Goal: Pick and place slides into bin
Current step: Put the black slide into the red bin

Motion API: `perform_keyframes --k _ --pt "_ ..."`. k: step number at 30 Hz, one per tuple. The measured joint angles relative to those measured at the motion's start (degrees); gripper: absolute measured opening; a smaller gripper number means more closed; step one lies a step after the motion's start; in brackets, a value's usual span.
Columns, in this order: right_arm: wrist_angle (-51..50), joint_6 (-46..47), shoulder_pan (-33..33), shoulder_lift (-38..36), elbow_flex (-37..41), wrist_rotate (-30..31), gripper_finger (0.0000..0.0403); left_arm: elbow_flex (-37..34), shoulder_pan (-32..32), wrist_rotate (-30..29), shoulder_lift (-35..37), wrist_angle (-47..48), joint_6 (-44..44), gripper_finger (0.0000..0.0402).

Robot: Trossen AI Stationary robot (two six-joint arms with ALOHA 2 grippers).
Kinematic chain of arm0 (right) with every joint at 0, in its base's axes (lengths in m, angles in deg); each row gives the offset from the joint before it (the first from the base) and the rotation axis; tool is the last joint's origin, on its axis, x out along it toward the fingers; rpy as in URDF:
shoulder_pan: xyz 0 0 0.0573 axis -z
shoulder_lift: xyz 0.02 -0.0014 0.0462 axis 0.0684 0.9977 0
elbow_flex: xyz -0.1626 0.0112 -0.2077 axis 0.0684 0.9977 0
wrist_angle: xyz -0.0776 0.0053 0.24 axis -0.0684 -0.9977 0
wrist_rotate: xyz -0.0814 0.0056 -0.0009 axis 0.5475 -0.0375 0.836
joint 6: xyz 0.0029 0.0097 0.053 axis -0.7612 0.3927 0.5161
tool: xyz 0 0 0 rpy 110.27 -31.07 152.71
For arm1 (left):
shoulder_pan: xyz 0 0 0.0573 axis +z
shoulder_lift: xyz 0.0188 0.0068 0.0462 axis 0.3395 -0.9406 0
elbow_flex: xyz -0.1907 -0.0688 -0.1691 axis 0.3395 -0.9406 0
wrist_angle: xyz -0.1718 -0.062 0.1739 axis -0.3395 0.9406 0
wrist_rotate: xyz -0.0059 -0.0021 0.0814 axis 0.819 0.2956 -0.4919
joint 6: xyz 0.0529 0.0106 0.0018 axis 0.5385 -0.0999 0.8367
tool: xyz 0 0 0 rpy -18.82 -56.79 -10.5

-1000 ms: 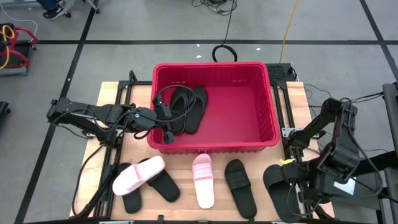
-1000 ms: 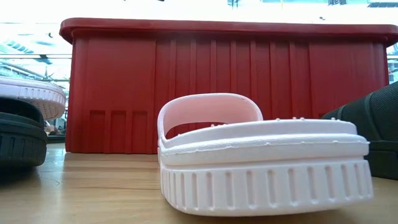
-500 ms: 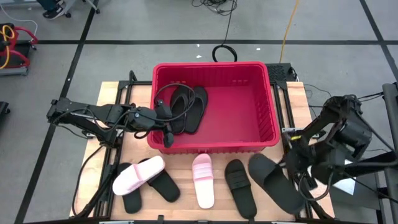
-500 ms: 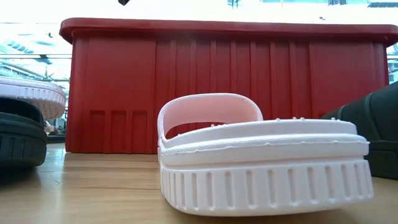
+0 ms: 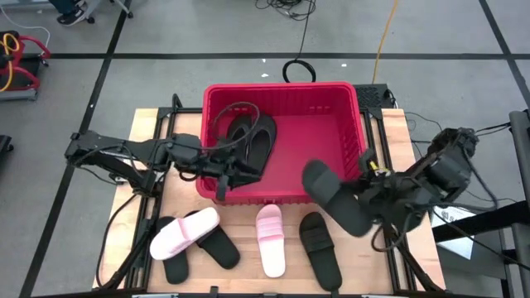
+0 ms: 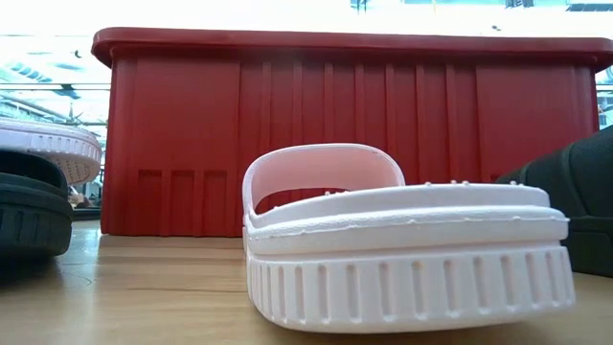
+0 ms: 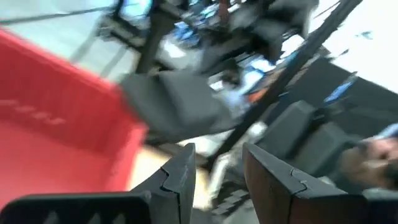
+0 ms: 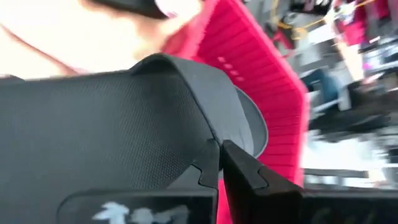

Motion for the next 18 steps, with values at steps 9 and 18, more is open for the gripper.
perform_keyframes --k 9,18 --pt "14.57 -18.22 5.53 0.00 8.62 5.03 0.0000 -0.05 4.72 11.70 -4.46 -6.52 -12.99 0.0127" --pt "27.25 -27.68 9.75 0.02 13.06 5.13 0.0000 -0.05 8.12 17.06 -6.29 -6.42 -15.28 0.0127"
